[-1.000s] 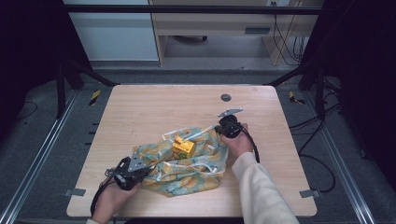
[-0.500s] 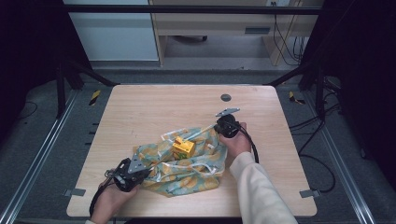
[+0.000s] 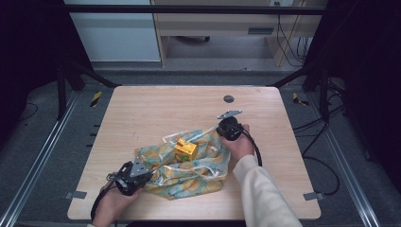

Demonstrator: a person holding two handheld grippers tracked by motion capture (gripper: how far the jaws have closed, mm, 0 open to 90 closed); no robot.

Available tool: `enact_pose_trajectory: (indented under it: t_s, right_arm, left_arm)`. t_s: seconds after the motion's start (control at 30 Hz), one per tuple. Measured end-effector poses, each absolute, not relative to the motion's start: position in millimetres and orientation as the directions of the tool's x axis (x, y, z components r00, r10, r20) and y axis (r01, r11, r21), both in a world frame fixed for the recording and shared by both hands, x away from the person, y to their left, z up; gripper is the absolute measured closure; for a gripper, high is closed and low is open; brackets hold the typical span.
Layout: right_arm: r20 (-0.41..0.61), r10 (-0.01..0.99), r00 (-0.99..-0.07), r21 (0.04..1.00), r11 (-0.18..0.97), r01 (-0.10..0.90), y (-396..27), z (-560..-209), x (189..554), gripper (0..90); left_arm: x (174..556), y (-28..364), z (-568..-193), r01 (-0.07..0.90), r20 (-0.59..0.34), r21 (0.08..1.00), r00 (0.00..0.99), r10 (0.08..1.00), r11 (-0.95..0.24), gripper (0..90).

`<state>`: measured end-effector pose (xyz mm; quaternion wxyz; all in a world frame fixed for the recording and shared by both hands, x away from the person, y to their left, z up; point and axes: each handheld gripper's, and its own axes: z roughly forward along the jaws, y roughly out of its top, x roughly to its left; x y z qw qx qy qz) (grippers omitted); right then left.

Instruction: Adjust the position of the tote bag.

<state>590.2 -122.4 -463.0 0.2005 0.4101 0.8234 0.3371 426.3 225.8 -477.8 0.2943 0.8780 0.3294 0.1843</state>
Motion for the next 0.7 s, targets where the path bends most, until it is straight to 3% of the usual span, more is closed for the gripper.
enact_pose_trajectory:
  t_s: [0.1,0.33,0.43,0.53,0.7]
  right_arm:
    - [-0.057,0.815,-0.576,0.721,0.433,0.541,-123,-459,587,67.5]
    - [-0.091,0.823,-0.561,0.753,0.426,0.503,-127,-441,574,27.8]
    - [-0.088,0.825,-0.559,0.768,0.414,0.489,-129,-433,569,22.5]
    - [-0.087,0.829,-0.553,0.798,0.390,0.460,-132,-422,564,18.9]
    - [-0.067,0.835,-0.546,0.833,0.348,0.429,-140,-405,550,17.0]
  left_arm:
    - [423,228,-475,0.458,0.129,0.671,0.701,0.701,-0.582,83.0]
    - [418,232,-461,0.422,0.105,0.778,0.644,0.758,-0.466,42.6]
    - [419,232,-457,0.420,0.072,0.801,0.639,0.766,-0.426,37.7]
    - [419,230,-454,0.424,0.056,0.812,0.628,0.776,-0.402,27.2]
    - [418,227,-442,0.393,0.051,0.842,0.625,0.779,-0.370,18.2]
